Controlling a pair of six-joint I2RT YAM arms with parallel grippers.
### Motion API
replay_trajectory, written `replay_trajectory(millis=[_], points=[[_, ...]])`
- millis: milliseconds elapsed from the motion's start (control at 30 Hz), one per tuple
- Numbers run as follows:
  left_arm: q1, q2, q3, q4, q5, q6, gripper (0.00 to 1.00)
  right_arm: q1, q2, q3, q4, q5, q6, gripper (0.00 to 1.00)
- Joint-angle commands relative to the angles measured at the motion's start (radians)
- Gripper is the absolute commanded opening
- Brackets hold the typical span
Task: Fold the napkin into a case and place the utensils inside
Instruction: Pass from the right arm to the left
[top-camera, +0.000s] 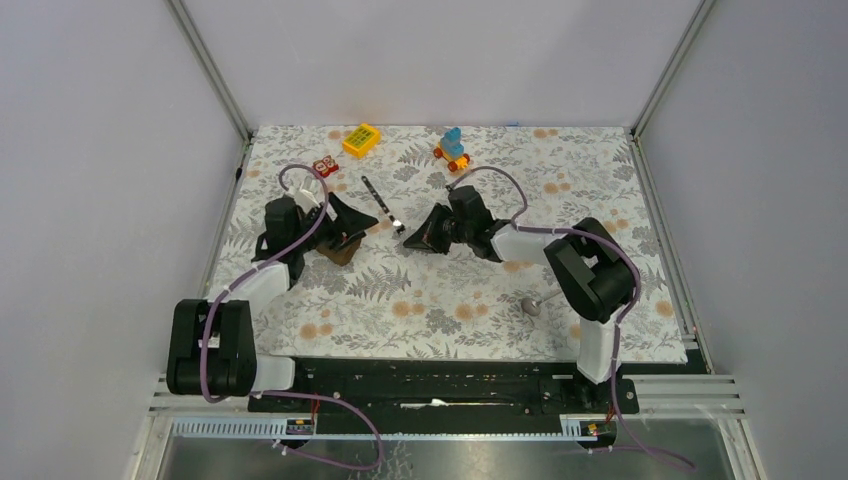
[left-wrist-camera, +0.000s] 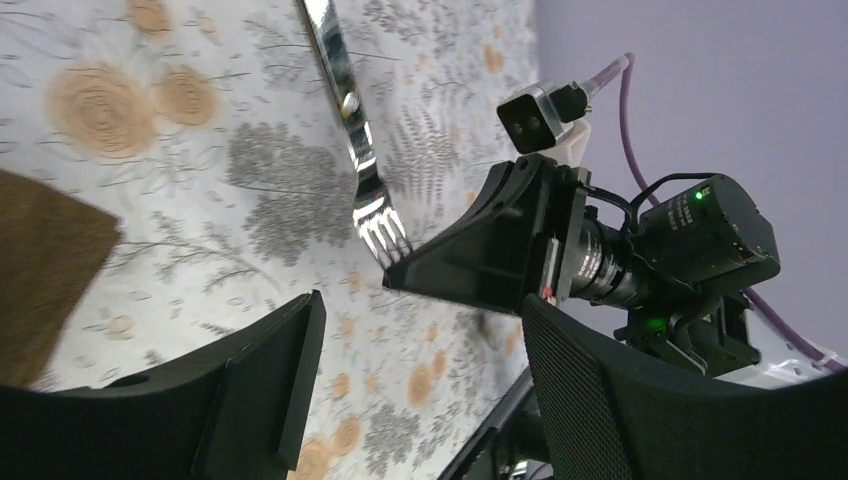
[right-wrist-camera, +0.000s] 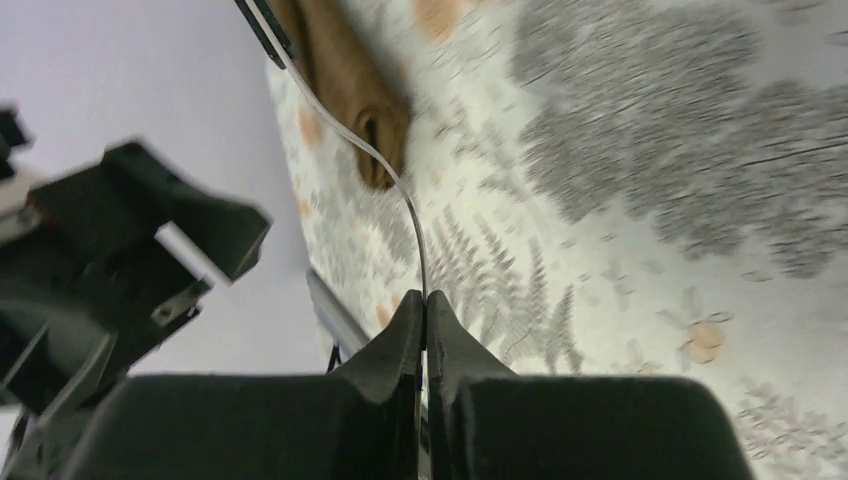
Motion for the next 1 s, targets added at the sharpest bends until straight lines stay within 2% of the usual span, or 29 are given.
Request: replay_trajectory(millis=[0, 100, 200, 367, 500, 600, 667, 733, 833, 900, 967], points=[[-0.057, -0.023, -0.031, 0.346, -0.035, -0.161, 0.76, 0.008, -0.081, 0.016, -0.031, -0.242, -0.146, 0.00], [-0.082, -0.054, -0.016, 0.195, -0.165, -0.116, 0.76, 0.008, -0.135, -0.039, 0.068, -0.246, -0.105, 0.00], [-0.092, -0.105, -0.059, 0.234, -0.250, -0.147, 0.78, 0.008, -0.142, -0.026, 0.042, -0.284, -0.122, 0.00], [-0.095, -0.083, 0.001, 0.149, -0.278, -0.108, 0.77, 0.008, -0.157, -0.027, 0.063, -0.345, -0.133, 0.00], [-0.096, -0.073, 0.023, 0.120, -0.293, -0.103, 0.73, 0.009, -0.180, -0.023, 0.034, -0.353, -0.165, 0.00], [-0.096, -0.078, 0.045, 0.061, -0.320, -0.083, 0.61, 0.010, -0.193, -0.019, 0.022, -0.354, -0.180, 0.00], [-0.096, -0.099, 0.037, 0.061, -0.346, -0.088, 0.38, 0.010, -0.202, -0.008, -0.019, -0.333, -0.207, 0.00], [-0.096, -0.132, 0.022, 0.058, -0.388, -0.112, 0.19, 0.009, -0.218, -0.017, -0.027, -0.297, -0.216, 0.17], [-0.096, -0.175, -0.007, 0.086, -0.422, -0.138, 0.10, 0.016, -0.241, -0.053, 0.002, -0.208, -0.180, 0.31], [-0.096, -0.195, -0.027, 0.108, -0.439, -0.147, 0.00, 0.018, -0.242, -0.080, 0.052, -0.161, -0.119, 0.46], [-0.096, -0.220, -0.044, 0.102, -0.470, -0.152, 0.00, 0.022, -0.245, -0.102, 0.099, -0.126, -0.065, 0.53]])
